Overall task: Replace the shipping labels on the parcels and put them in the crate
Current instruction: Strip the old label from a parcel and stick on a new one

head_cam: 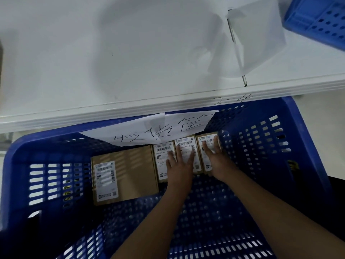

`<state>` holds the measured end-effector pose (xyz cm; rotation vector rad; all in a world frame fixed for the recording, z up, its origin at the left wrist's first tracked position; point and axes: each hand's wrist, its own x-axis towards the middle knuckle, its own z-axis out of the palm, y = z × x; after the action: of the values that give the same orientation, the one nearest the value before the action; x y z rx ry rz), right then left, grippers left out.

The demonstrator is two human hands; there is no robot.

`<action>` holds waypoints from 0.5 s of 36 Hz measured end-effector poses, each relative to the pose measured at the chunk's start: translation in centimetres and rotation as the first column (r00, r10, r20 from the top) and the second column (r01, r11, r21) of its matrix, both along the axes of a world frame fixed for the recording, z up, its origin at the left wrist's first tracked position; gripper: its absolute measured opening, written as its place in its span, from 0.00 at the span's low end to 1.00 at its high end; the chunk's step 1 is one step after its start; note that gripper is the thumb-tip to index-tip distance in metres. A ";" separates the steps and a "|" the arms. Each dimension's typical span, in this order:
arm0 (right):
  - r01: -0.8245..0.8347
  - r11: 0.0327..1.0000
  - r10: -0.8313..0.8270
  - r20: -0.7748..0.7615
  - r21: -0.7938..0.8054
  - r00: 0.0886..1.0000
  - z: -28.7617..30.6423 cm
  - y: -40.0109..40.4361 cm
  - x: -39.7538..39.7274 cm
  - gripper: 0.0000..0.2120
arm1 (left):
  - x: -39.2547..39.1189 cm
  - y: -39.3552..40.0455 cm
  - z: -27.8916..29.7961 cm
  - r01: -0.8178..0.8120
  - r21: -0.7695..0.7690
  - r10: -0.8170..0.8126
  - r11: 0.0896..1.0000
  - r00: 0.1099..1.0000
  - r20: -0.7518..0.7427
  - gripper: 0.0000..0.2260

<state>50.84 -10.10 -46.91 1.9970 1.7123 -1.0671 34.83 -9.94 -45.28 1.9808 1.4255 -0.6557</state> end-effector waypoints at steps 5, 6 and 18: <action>0.013 1.000 -0.011 -0.049 0.025 0.999 -0.1 -0.2 0.6 0.59 | 0.0 0.9 -0.1 0.042 -0.034 -0.043 0.999 0.999 -0.032 0.41; 0.014 0.999 -0.013 -0.049 0.036 0.999 -0.1 -0.2 0.6 0.59 | 0.1 1.1 -0.2 0.042 -0.025 -0.043 0.999 0.999 -0.033 0.42; -0.032 0.999 0.030 0.053 0.030 0.998 -0.1 0.7 0.1 0.54 | -2.2 -0.8 -2.8 -0.029 0.124 0.019 0.992 0.996 0.082 0.38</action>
<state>50.93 -9.39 -46.98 1.9924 1.7369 -0.9744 32.66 -10.76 -48.04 2.0584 1.4710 -0.4797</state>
